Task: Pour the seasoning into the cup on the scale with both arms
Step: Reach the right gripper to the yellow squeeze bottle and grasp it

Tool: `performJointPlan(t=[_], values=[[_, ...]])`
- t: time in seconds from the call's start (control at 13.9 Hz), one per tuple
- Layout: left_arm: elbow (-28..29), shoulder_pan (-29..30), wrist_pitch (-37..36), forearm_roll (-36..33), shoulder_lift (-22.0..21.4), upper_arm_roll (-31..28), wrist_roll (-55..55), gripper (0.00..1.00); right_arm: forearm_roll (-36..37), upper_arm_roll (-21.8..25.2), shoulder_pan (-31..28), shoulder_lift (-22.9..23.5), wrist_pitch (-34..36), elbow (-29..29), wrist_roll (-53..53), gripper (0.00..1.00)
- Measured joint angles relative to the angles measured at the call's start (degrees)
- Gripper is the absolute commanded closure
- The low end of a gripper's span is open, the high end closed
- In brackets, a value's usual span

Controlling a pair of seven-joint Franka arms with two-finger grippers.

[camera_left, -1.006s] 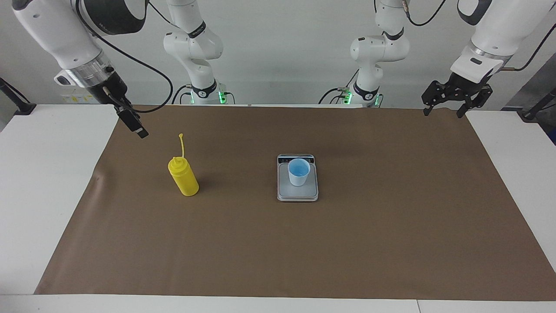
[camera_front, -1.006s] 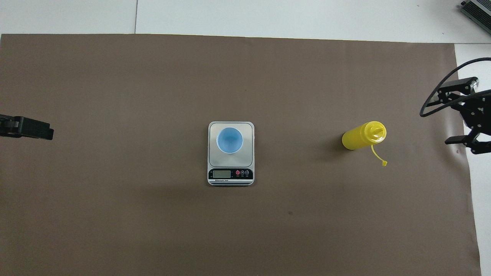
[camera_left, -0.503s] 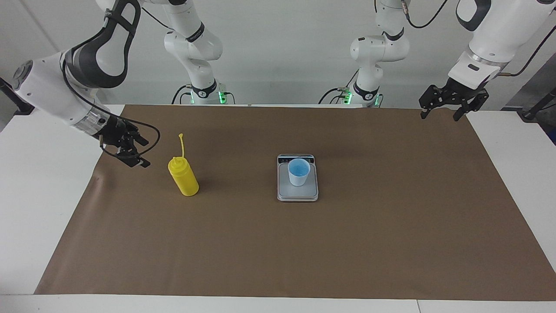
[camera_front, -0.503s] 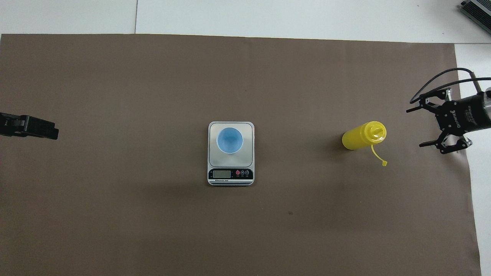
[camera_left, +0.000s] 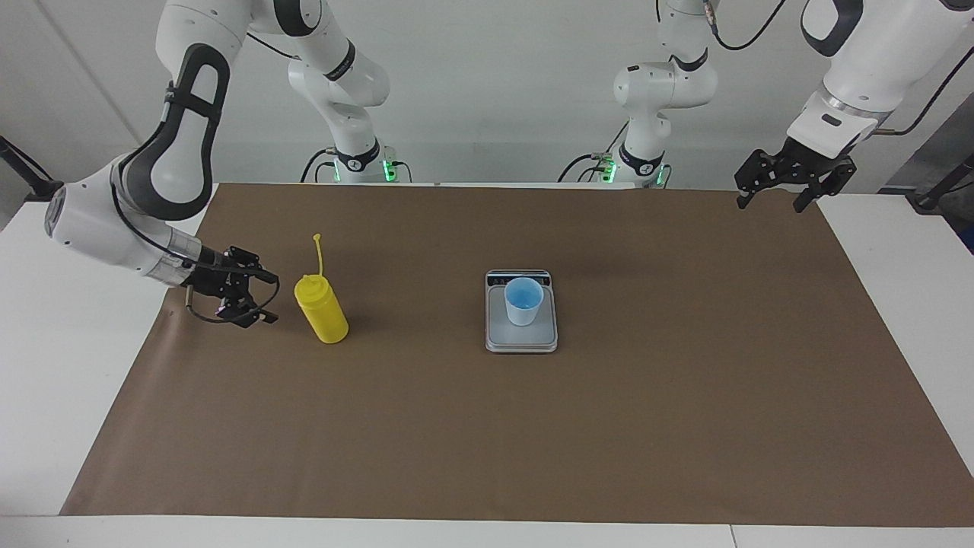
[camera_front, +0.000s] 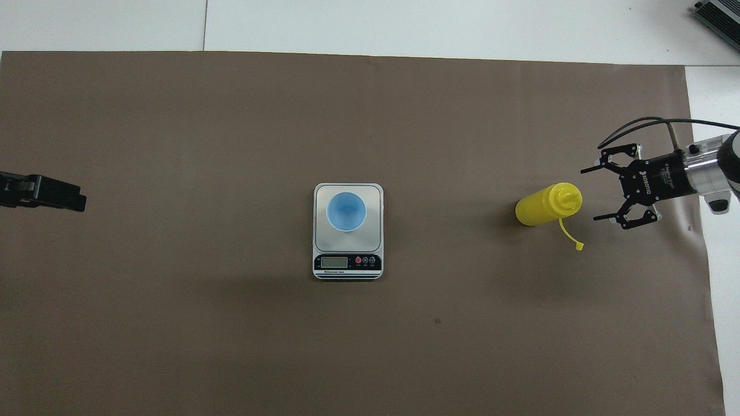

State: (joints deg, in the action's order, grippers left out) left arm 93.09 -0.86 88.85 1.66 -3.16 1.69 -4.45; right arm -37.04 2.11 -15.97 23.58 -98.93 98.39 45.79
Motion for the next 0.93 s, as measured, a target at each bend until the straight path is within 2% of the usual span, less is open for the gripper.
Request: performJointPlan(t=[0.22, 0.65, 0.72, 0.79, 0.86, 0.93], values=[[0.01, 0.00, -0.01, 0.00, 0.00, 0.00, 0.00, 0.00, -4.69, -0.19, -0.06, 2.69, 0.90, 1.14, -1.33, 0.00], [0.01, 0.00, -0.01, 0.00, 0.00, 0.00, 0.00, 0.00, -10.76, -0.51, 0.12, 2.05, 4.73, 4.93, -2.72, 0.00], [0.01, 0.00, -0.02, 0.00, 0.00, -0.01, 0.00, 0.00, -11.65, -0.57, 0.13, 1.76, 5.70, 5.43, -2.76, 0.14], [0.01, 0.00, -0.02, 0.00, 0.00, -0.01, 0.00, 0.00, -12.35, -0.57, 0.10, 1.53, 7.02, 5.64, -2.78, 0.64], [0.01, 0.00, -0.02, 0.00, 0.00, -0.01, 0.00, 0.00, -13.21, -0.56, 0.03, 1.35, 8.03, 5.65, -2.79, 1.00], [0.01, 0.00, -0.02, 0.00, 0.00, -0.01, 0.00, 0.00, -14.10, -0.53, -0.02, 1.09, 8.62, 5.65, -2.79, 1.00]])
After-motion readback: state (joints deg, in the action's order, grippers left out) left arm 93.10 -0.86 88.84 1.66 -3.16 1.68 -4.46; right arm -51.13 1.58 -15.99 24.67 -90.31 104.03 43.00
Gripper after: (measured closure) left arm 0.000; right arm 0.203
